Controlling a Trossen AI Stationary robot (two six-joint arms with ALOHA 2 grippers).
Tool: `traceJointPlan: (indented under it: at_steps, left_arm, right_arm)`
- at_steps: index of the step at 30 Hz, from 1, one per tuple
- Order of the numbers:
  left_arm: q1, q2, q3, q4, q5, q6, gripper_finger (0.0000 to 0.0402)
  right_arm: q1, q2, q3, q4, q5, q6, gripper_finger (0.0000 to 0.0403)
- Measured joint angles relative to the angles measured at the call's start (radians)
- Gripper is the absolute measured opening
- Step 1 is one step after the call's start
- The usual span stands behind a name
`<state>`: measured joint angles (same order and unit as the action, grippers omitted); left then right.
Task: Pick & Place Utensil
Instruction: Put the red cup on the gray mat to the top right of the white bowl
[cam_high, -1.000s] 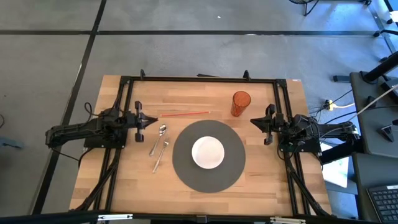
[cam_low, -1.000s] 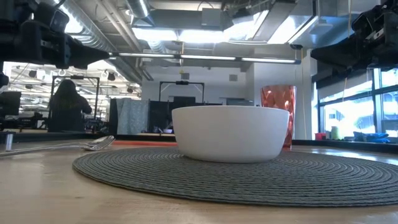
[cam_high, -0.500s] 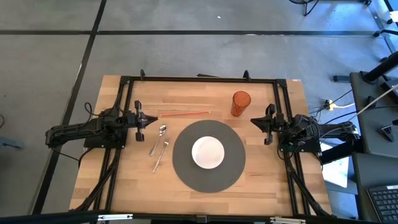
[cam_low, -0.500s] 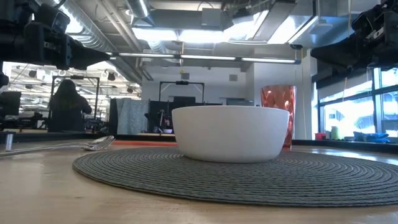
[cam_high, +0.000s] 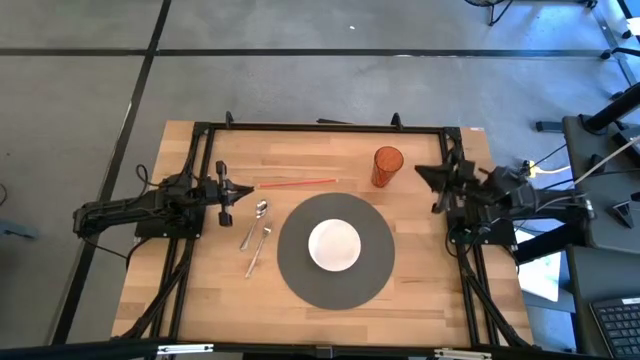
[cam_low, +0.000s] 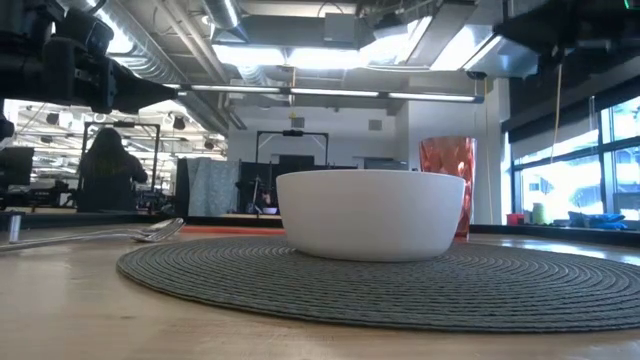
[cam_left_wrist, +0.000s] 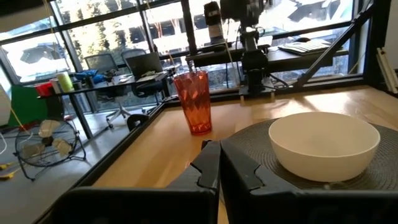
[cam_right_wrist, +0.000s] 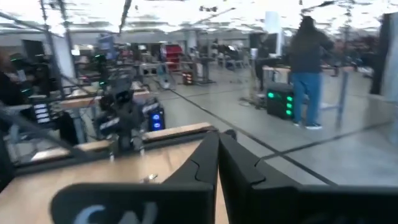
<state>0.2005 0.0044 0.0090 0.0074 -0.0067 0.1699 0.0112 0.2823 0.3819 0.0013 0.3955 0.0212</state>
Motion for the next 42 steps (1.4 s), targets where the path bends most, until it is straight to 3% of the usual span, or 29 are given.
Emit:
traceJointPlan:
  at_steps: [3, 11, 16, 23, 34, 42]
  left_arm:
    - [0.000, 0.000, 0.000, 0.000, 0.000, 0.000, 0.0001]
    - [0.000, 0.000, 0.000, 0.000, 0.000, -0.003, 0.0002]
    - [0.000, 0.000, 0.000, 0.000, 0.001, -0.004, 0.0003]
    - [0.000, 0.000, 0.000, 0.000, 0.000, -0.010, 0.0001]
    - [0.000, 0.000, 0.000, 0.001, 0.000, -0.016, 0.0002]
    - [0.000, 0.000, 0.000, 0.001, 0.000, -0.011, 0.0001]
  right_arm:
    - [-0.014, 0.135, 0.194, -0.122, 0.008, 0.009, 0.0004]
    - [-0.060, 0.537, 0.729, -0.687, -0.045, 0.047, 0.0006]
    - [-0.077, 0.723, 0.920, -0.917, -0.025, -0.108, 0.0011]
    - [-0.077, 0.851, 0.985, -1.033, -0.021, -0.197, 0.0061]
    - [-0.104, 0.932, 0.984, -1.174, 0.011, -0.113, 0.0247]
    - [-0.175, 0.975, 0.984, -1.189, -0.083, -0.106, 0.0275]
